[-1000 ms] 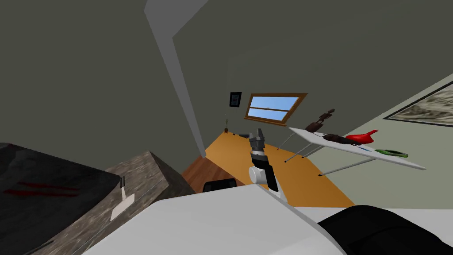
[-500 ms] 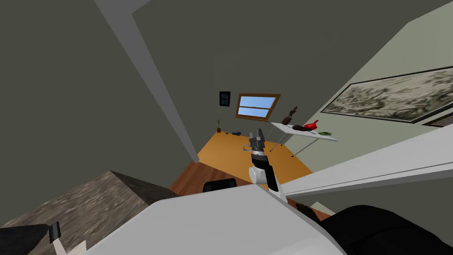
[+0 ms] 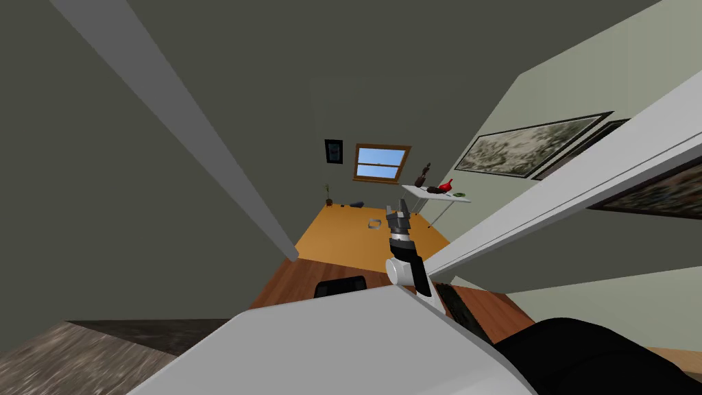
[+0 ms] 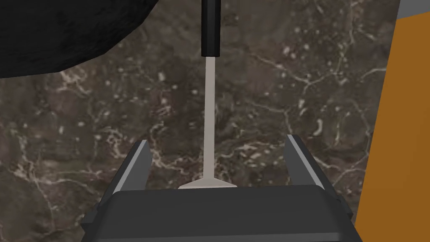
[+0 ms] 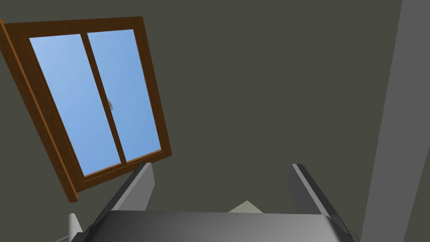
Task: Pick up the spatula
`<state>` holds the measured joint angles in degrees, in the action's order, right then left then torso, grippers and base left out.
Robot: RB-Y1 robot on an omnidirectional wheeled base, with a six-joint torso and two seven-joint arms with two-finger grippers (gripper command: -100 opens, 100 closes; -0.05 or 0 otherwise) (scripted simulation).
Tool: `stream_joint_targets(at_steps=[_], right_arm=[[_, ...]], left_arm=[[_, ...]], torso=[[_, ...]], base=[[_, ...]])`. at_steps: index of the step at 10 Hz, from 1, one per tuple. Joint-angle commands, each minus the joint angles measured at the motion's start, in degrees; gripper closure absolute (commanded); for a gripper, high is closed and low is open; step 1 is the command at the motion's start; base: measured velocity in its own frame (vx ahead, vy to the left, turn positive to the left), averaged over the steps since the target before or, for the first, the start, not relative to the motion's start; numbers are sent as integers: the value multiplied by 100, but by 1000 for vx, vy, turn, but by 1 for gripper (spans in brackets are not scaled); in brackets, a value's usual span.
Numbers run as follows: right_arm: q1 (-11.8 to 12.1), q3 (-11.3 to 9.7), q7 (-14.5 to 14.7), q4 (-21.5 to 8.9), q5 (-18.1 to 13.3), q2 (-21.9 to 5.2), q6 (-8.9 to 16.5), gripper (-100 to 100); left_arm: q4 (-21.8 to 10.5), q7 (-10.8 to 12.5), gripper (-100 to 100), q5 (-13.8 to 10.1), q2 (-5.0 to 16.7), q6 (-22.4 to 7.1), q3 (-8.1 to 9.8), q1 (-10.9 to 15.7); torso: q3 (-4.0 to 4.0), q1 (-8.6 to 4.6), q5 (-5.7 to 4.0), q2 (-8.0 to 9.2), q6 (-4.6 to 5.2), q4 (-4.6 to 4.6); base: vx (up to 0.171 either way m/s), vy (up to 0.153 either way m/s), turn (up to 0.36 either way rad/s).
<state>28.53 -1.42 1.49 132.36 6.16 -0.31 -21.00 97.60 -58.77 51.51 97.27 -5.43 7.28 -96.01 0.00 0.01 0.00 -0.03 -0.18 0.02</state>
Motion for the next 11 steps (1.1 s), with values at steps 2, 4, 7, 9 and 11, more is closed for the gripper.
stream_joint_targets(at_steps=[2, 4, 7, 9, 11], right_arm=[[0, 0, 0, 0, 0, 0, 0, 0], [1, 0, 0, 0, 0, 0, 0, 0], [1, 1, 0, 0, 0, -1, 0, 0], [2, 1, 0, 0, 0, -1, 0, 0], [2, 2, 0, 0, 0, -1, 0, 0]], left_arm=[[38, -55, -100, 11, 103, -15, 14, -184], [201, -263, -100, -107, 183, -226, -244, -17], [357, -460, -100, -225, 254, -427, -506, 169], [669, -836, -100, -460, 394, -808, -995, 539], [825, -1052, -100, -578, 464, -1030, -1293, 725]], torso=[[2, -2, -1, 4, 1, 1], [-1, -6, -1, -2, -4, 0], [-16, 18, 5, -28, -2, -6], [-13, 12, 3, -23, -7, -4], [-23, 29, 7, -40, -4, -9]], base=[[-26, 11, -120], [17, 21, 79], [57, 59, 88], [67, 63, 199], [90, 87, 121]])
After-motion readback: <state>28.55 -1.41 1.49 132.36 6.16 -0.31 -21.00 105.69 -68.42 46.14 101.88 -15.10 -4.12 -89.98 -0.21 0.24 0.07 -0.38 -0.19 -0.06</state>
